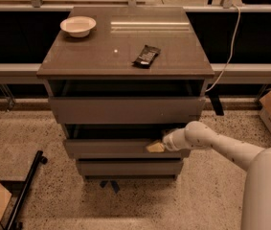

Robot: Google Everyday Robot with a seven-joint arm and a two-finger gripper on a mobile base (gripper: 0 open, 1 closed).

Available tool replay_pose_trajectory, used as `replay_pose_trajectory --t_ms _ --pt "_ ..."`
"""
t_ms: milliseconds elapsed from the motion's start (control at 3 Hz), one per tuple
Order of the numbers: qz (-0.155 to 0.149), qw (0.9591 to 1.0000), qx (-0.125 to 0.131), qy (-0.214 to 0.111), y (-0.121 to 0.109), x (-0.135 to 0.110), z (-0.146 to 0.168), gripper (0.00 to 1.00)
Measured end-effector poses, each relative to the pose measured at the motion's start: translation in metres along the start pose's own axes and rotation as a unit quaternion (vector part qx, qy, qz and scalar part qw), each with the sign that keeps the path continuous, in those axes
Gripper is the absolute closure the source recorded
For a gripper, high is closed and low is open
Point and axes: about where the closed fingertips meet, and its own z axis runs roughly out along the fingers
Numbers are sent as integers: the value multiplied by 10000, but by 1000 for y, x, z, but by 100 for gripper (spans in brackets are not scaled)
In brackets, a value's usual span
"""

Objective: Open middle drawer

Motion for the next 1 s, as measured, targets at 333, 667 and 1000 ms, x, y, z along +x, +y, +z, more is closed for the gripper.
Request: replay_pose_trajectory --t_ms 333,667,1000 --pt "0 10000 1 0 0 -3 -4 63" --pt "0 10000 1 0 1 -6 -6 92" --pt "0 10000 1 0 1 -6 -6 100"
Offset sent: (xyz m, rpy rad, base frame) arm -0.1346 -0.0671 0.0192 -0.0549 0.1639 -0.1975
